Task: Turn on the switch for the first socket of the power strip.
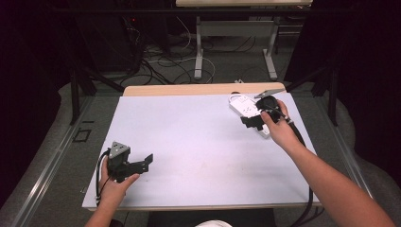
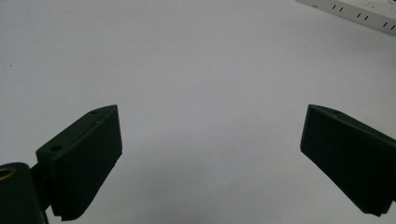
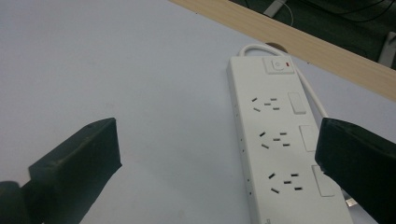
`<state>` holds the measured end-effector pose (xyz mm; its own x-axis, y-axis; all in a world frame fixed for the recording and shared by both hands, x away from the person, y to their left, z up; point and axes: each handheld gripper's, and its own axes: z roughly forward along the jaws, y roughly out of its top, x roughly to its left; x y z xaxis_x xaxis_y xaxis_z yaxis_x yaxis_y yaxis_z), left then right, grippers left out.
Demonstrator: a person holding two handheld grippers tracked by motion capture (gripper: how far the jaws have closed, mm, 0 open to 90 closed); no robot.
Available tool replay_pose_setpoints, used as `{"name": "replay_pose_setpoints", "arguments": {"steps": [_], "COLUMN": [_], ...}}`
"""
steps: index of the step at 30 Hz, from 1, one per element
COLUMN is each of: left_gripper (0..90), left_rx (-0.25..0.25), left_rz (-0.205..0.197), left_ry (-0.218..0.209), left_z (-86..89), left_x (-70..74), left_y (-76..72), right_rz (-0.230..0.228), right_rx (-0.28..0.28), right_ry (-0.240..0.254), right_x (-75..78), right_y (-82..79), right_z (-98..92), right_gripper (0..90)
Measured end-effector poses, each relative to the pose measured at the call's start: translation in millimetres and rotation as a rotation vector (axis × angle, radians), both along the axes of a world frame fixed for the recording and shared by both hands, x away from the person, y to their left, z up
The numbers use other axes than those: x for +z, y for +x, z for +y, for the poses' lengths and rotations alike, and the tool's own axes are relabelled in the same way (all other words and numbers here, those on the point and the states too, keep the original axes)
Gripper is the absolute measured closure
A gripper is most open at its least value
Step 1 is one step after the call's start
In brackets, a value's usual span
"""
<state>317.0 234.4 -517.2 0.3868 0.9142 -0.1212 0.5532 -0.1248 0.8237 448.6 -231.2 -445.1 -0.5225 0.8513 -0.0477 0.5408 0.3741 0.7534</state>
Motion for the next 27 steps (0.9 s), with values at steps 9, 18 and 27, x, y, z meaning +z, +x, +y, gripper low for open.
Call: {"name": "replay_pose_setpoints", "arguments": {"steps": [9, 18, 27], "left_gripper": [5.4, 5.5, 5.5], "left_rx": [-0.002, -0.003, -0.001], "left_rz": [-0.001, -0.001, 0.0], "left_ry": [0.003, 0.004, 0.004], "left_z": [-0.4, -0.9, -1.9], "left_x": [0.2, 0.5, 0.2], "left_y": [-0.3, -0.7, -0.5], "right_rz": [0.005, -0.033, -0.028], "right_rx": [0.006, 0.011, -0.022], "right_ry": [0.067, 0.089, 0.133], "right_x": [-9.7, -17.7, -38.5], "right_y": [-18.8, -42.0, -66.3], "right_z": [-7.9, -16.9, -34.1], "right_gripper": [0.1, 0.3, 1.2]}}
